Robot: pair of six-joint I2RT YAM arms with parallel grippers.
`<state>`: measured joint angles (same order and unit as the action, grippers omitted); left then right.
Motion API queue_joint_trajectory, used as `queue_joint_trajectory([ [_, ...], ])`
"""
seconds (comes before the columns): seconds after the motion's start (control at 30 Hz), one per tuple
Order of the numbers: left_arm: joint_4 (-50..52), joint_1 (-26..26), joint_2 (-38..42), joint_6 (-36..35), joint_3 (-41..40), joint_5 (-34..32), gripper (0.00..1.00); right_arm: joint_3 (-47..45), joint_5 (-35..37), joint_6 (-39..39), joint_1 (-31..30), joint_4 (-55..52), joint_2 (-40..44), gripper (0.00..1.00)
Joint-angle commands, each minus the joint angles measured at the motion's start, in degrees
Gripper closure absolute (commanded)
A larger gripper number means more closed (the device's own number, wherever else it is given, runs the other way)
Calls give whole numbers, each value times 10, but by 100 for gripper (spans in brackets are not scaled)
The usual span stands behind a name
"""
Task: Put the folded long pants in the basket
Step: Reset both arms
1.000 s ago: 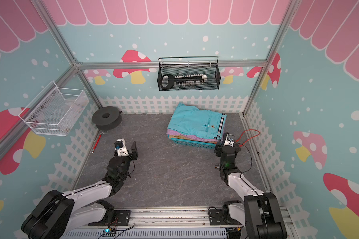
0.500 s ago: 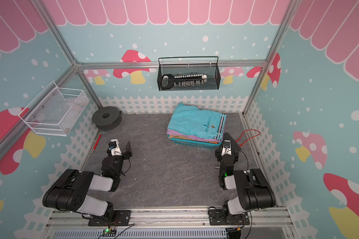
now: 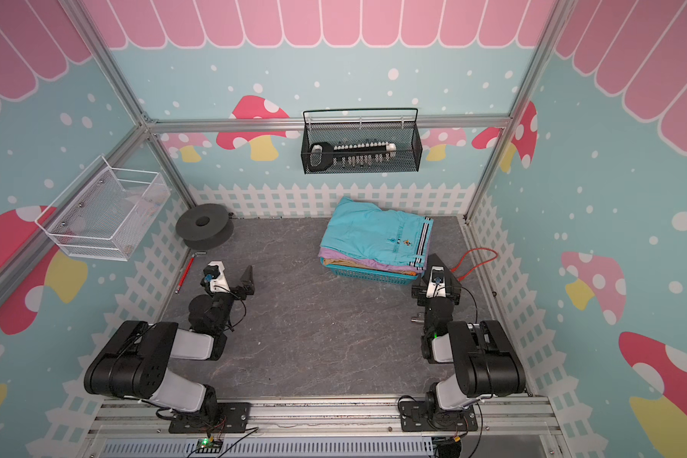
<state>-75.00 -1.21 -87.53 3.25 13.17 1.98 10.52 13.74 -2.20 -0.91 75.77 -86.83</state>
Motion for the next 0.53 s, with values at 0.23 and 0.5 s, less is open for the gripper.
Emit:
queue_joint_trajectory([
  [0.23, 21, 1, 3, 10, -1, 20, 1, 6, -15, -2, -3, 3, -1, 1],
  [0.5, 21, 1, 3, 10, -1, 19, 1, 5, -15, -2, -3, 3, 0, 1],
])
